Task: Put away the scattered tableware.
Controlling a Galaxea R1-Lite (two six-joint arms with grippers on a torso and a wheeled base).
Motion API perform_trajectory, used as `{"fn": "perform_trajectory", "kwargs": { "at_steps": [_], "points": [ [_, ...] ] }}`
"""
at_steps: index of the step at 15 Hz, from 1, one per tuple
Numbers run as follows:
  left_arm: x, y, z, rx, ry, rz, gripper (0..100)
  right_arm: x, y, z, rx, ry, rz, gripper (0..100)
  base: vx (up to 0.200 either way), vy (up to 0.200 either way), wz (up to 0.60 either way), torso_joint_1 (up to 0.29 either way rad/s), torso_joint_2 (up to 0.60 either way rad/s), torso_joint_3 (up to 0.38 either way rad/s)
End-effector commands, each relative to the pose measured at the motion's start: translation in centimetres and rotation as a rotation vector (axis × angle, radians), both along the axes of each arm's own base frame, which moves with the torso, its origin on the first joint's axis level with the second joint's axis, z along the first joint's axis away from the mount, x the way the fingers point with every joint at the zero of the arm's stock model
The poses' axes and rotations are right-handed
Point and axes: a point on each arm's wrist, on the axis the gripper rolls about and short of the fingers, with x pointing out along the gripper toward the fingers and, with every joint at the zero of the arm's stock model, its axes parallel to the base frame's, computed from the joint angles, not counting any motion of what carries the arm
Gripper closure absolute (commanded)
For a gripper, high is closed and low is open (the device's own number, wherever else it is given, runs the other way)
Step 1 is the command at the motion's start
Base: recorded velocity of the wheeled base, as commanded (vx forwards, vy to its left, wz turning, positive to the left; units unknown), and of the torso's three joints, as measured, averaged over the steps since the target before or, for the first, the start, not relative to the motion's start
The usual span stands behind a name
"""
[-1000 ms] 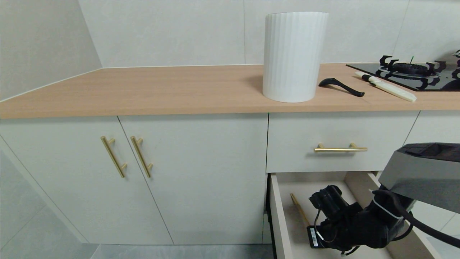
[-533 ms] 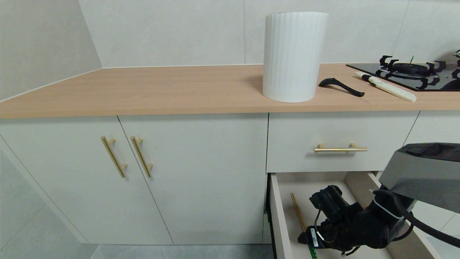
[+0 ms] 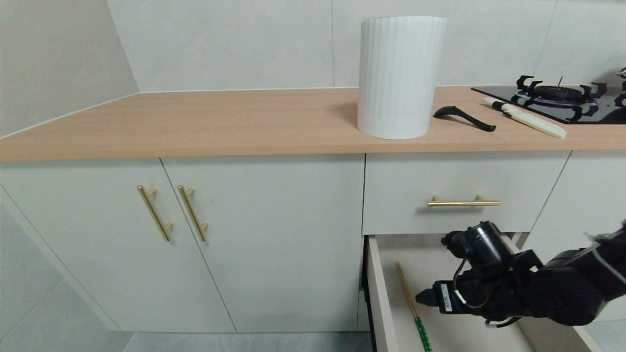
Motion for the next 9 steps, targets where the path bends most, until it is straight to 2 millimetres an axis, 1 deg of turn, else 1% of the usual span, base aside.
{"fn": "perform_trajectory", "kwargs": {
  "at_steps": [1,3,4,7,9],
  "points": [
    [0.0,0.0,0.0,0.0,0.0,0.001,0,-3.1,-3.7,9.5,0.069,-0.201,-0.036,0,0.0,0.0,0.0,0.0,0.0,0.0],
    [0.0,0.0,0.0,0.0,0.0,0.001,0,-5.0,-5.2,12.9,0.083,-0.272,-0.06,0,0.0,0.0,0.0,0.0,0.0,0.0],
    [0.0,0.0,0.0,0.0,0.0,0.001,0,-5.6,-5.8,13.9,0.071,-0.303,-0.056,0,0.0,0.0,0.0,0.0,0.0,0.0],
    [0.0,0.0,0.0,0.0,0.0,0.001,0,-6.7,-7.0,15.5,0.074,-0.376,-0.074,0,0.0,0.0,0.0,0.0,0.0,0.0],
    [0.0,0.0,0.0,0.0,0.0,0.001,0,-6.9,-7.3,15.7,0.045,-0.394,-0.054,0,0.0,0.0,0.0,0.0,0.0,0.0]
  ]
}}
